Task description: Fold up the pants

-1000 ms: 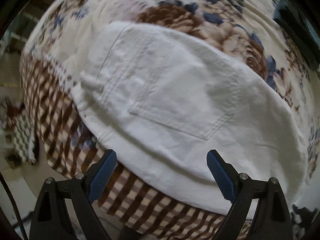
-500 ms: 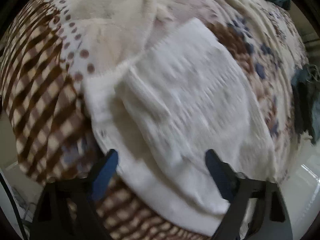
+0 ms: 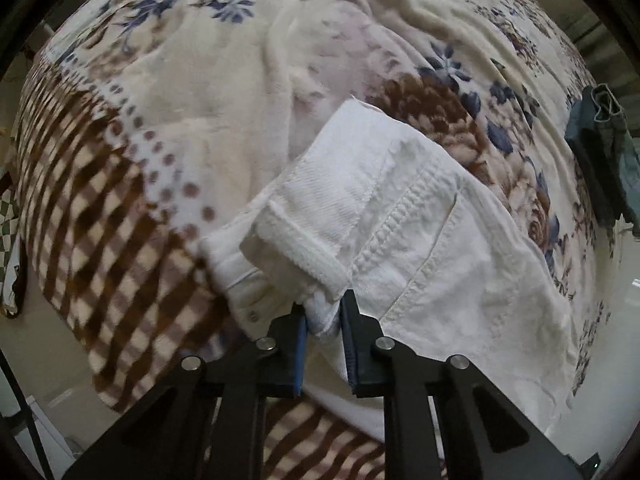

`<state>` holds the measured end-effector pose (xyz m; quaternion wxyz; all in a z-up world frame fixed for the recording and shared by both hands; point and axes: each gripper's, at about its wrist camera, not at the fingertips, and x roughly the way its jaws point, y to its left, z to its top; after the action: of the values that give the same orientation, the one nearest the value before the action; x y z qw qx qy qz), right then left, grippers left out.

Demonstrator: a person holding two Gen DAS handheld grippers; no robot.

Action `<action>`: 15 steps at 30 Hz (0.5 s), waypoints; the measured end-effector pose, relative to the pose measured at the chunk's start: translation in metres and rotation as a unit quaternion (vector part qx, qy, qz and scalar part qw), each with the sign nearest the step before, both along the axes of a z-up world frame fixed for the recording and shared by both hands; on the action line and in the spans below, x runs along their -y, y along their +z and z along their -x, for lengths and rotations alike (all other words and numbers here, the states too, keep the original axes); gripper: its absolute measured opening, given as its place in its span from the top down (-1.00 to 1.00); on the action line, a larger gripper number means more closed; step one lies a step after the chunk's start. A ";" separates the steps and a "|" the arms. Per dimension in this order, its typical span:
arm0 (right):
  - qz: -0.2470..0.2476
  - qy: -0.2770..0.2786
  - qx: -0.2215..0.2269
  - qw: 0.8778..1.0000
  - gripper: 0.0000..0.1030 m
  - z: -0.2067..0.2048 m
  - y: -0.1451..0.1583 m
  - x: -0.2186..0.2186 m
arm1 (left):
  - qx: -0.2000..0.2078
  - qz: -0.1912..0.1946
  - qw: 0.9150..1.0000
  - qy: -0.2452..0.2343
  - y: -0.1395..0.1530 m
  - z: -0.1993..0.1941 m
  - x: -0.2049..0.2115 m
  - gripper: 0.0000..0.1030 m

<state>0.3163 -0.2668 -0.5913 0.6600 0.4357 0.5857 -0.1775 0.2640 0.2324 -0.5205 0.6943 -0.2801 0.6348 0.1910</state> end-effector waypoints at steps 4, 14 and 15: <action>-0.020 0.002 -0.024 1.000 0.86 0.030 0.003 -0.001 | -0.012 0.002 1.000 0.006 -0.003 0.014 -0.014 0.74; -0.087 0.052 -0.073 0.992 -0.25 0.045 -0.046 0.009 | -0.050 0.004 0.999 -0.003 -0.008 0.031 -0.005 0.39; -0.084 0.056 -0.062 0.993 -0.41 0.046 -0.037 0.013 | -0.048 -0.006 0.999 -0.015 0.004 0.037 0.007 0.18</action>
<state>0.2699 -0.2795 -0.6284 0.5921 0.4443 0.6621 -0.1166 0.2273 0.2250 -0.5166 0.6676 -0.2574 0.6701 0.1975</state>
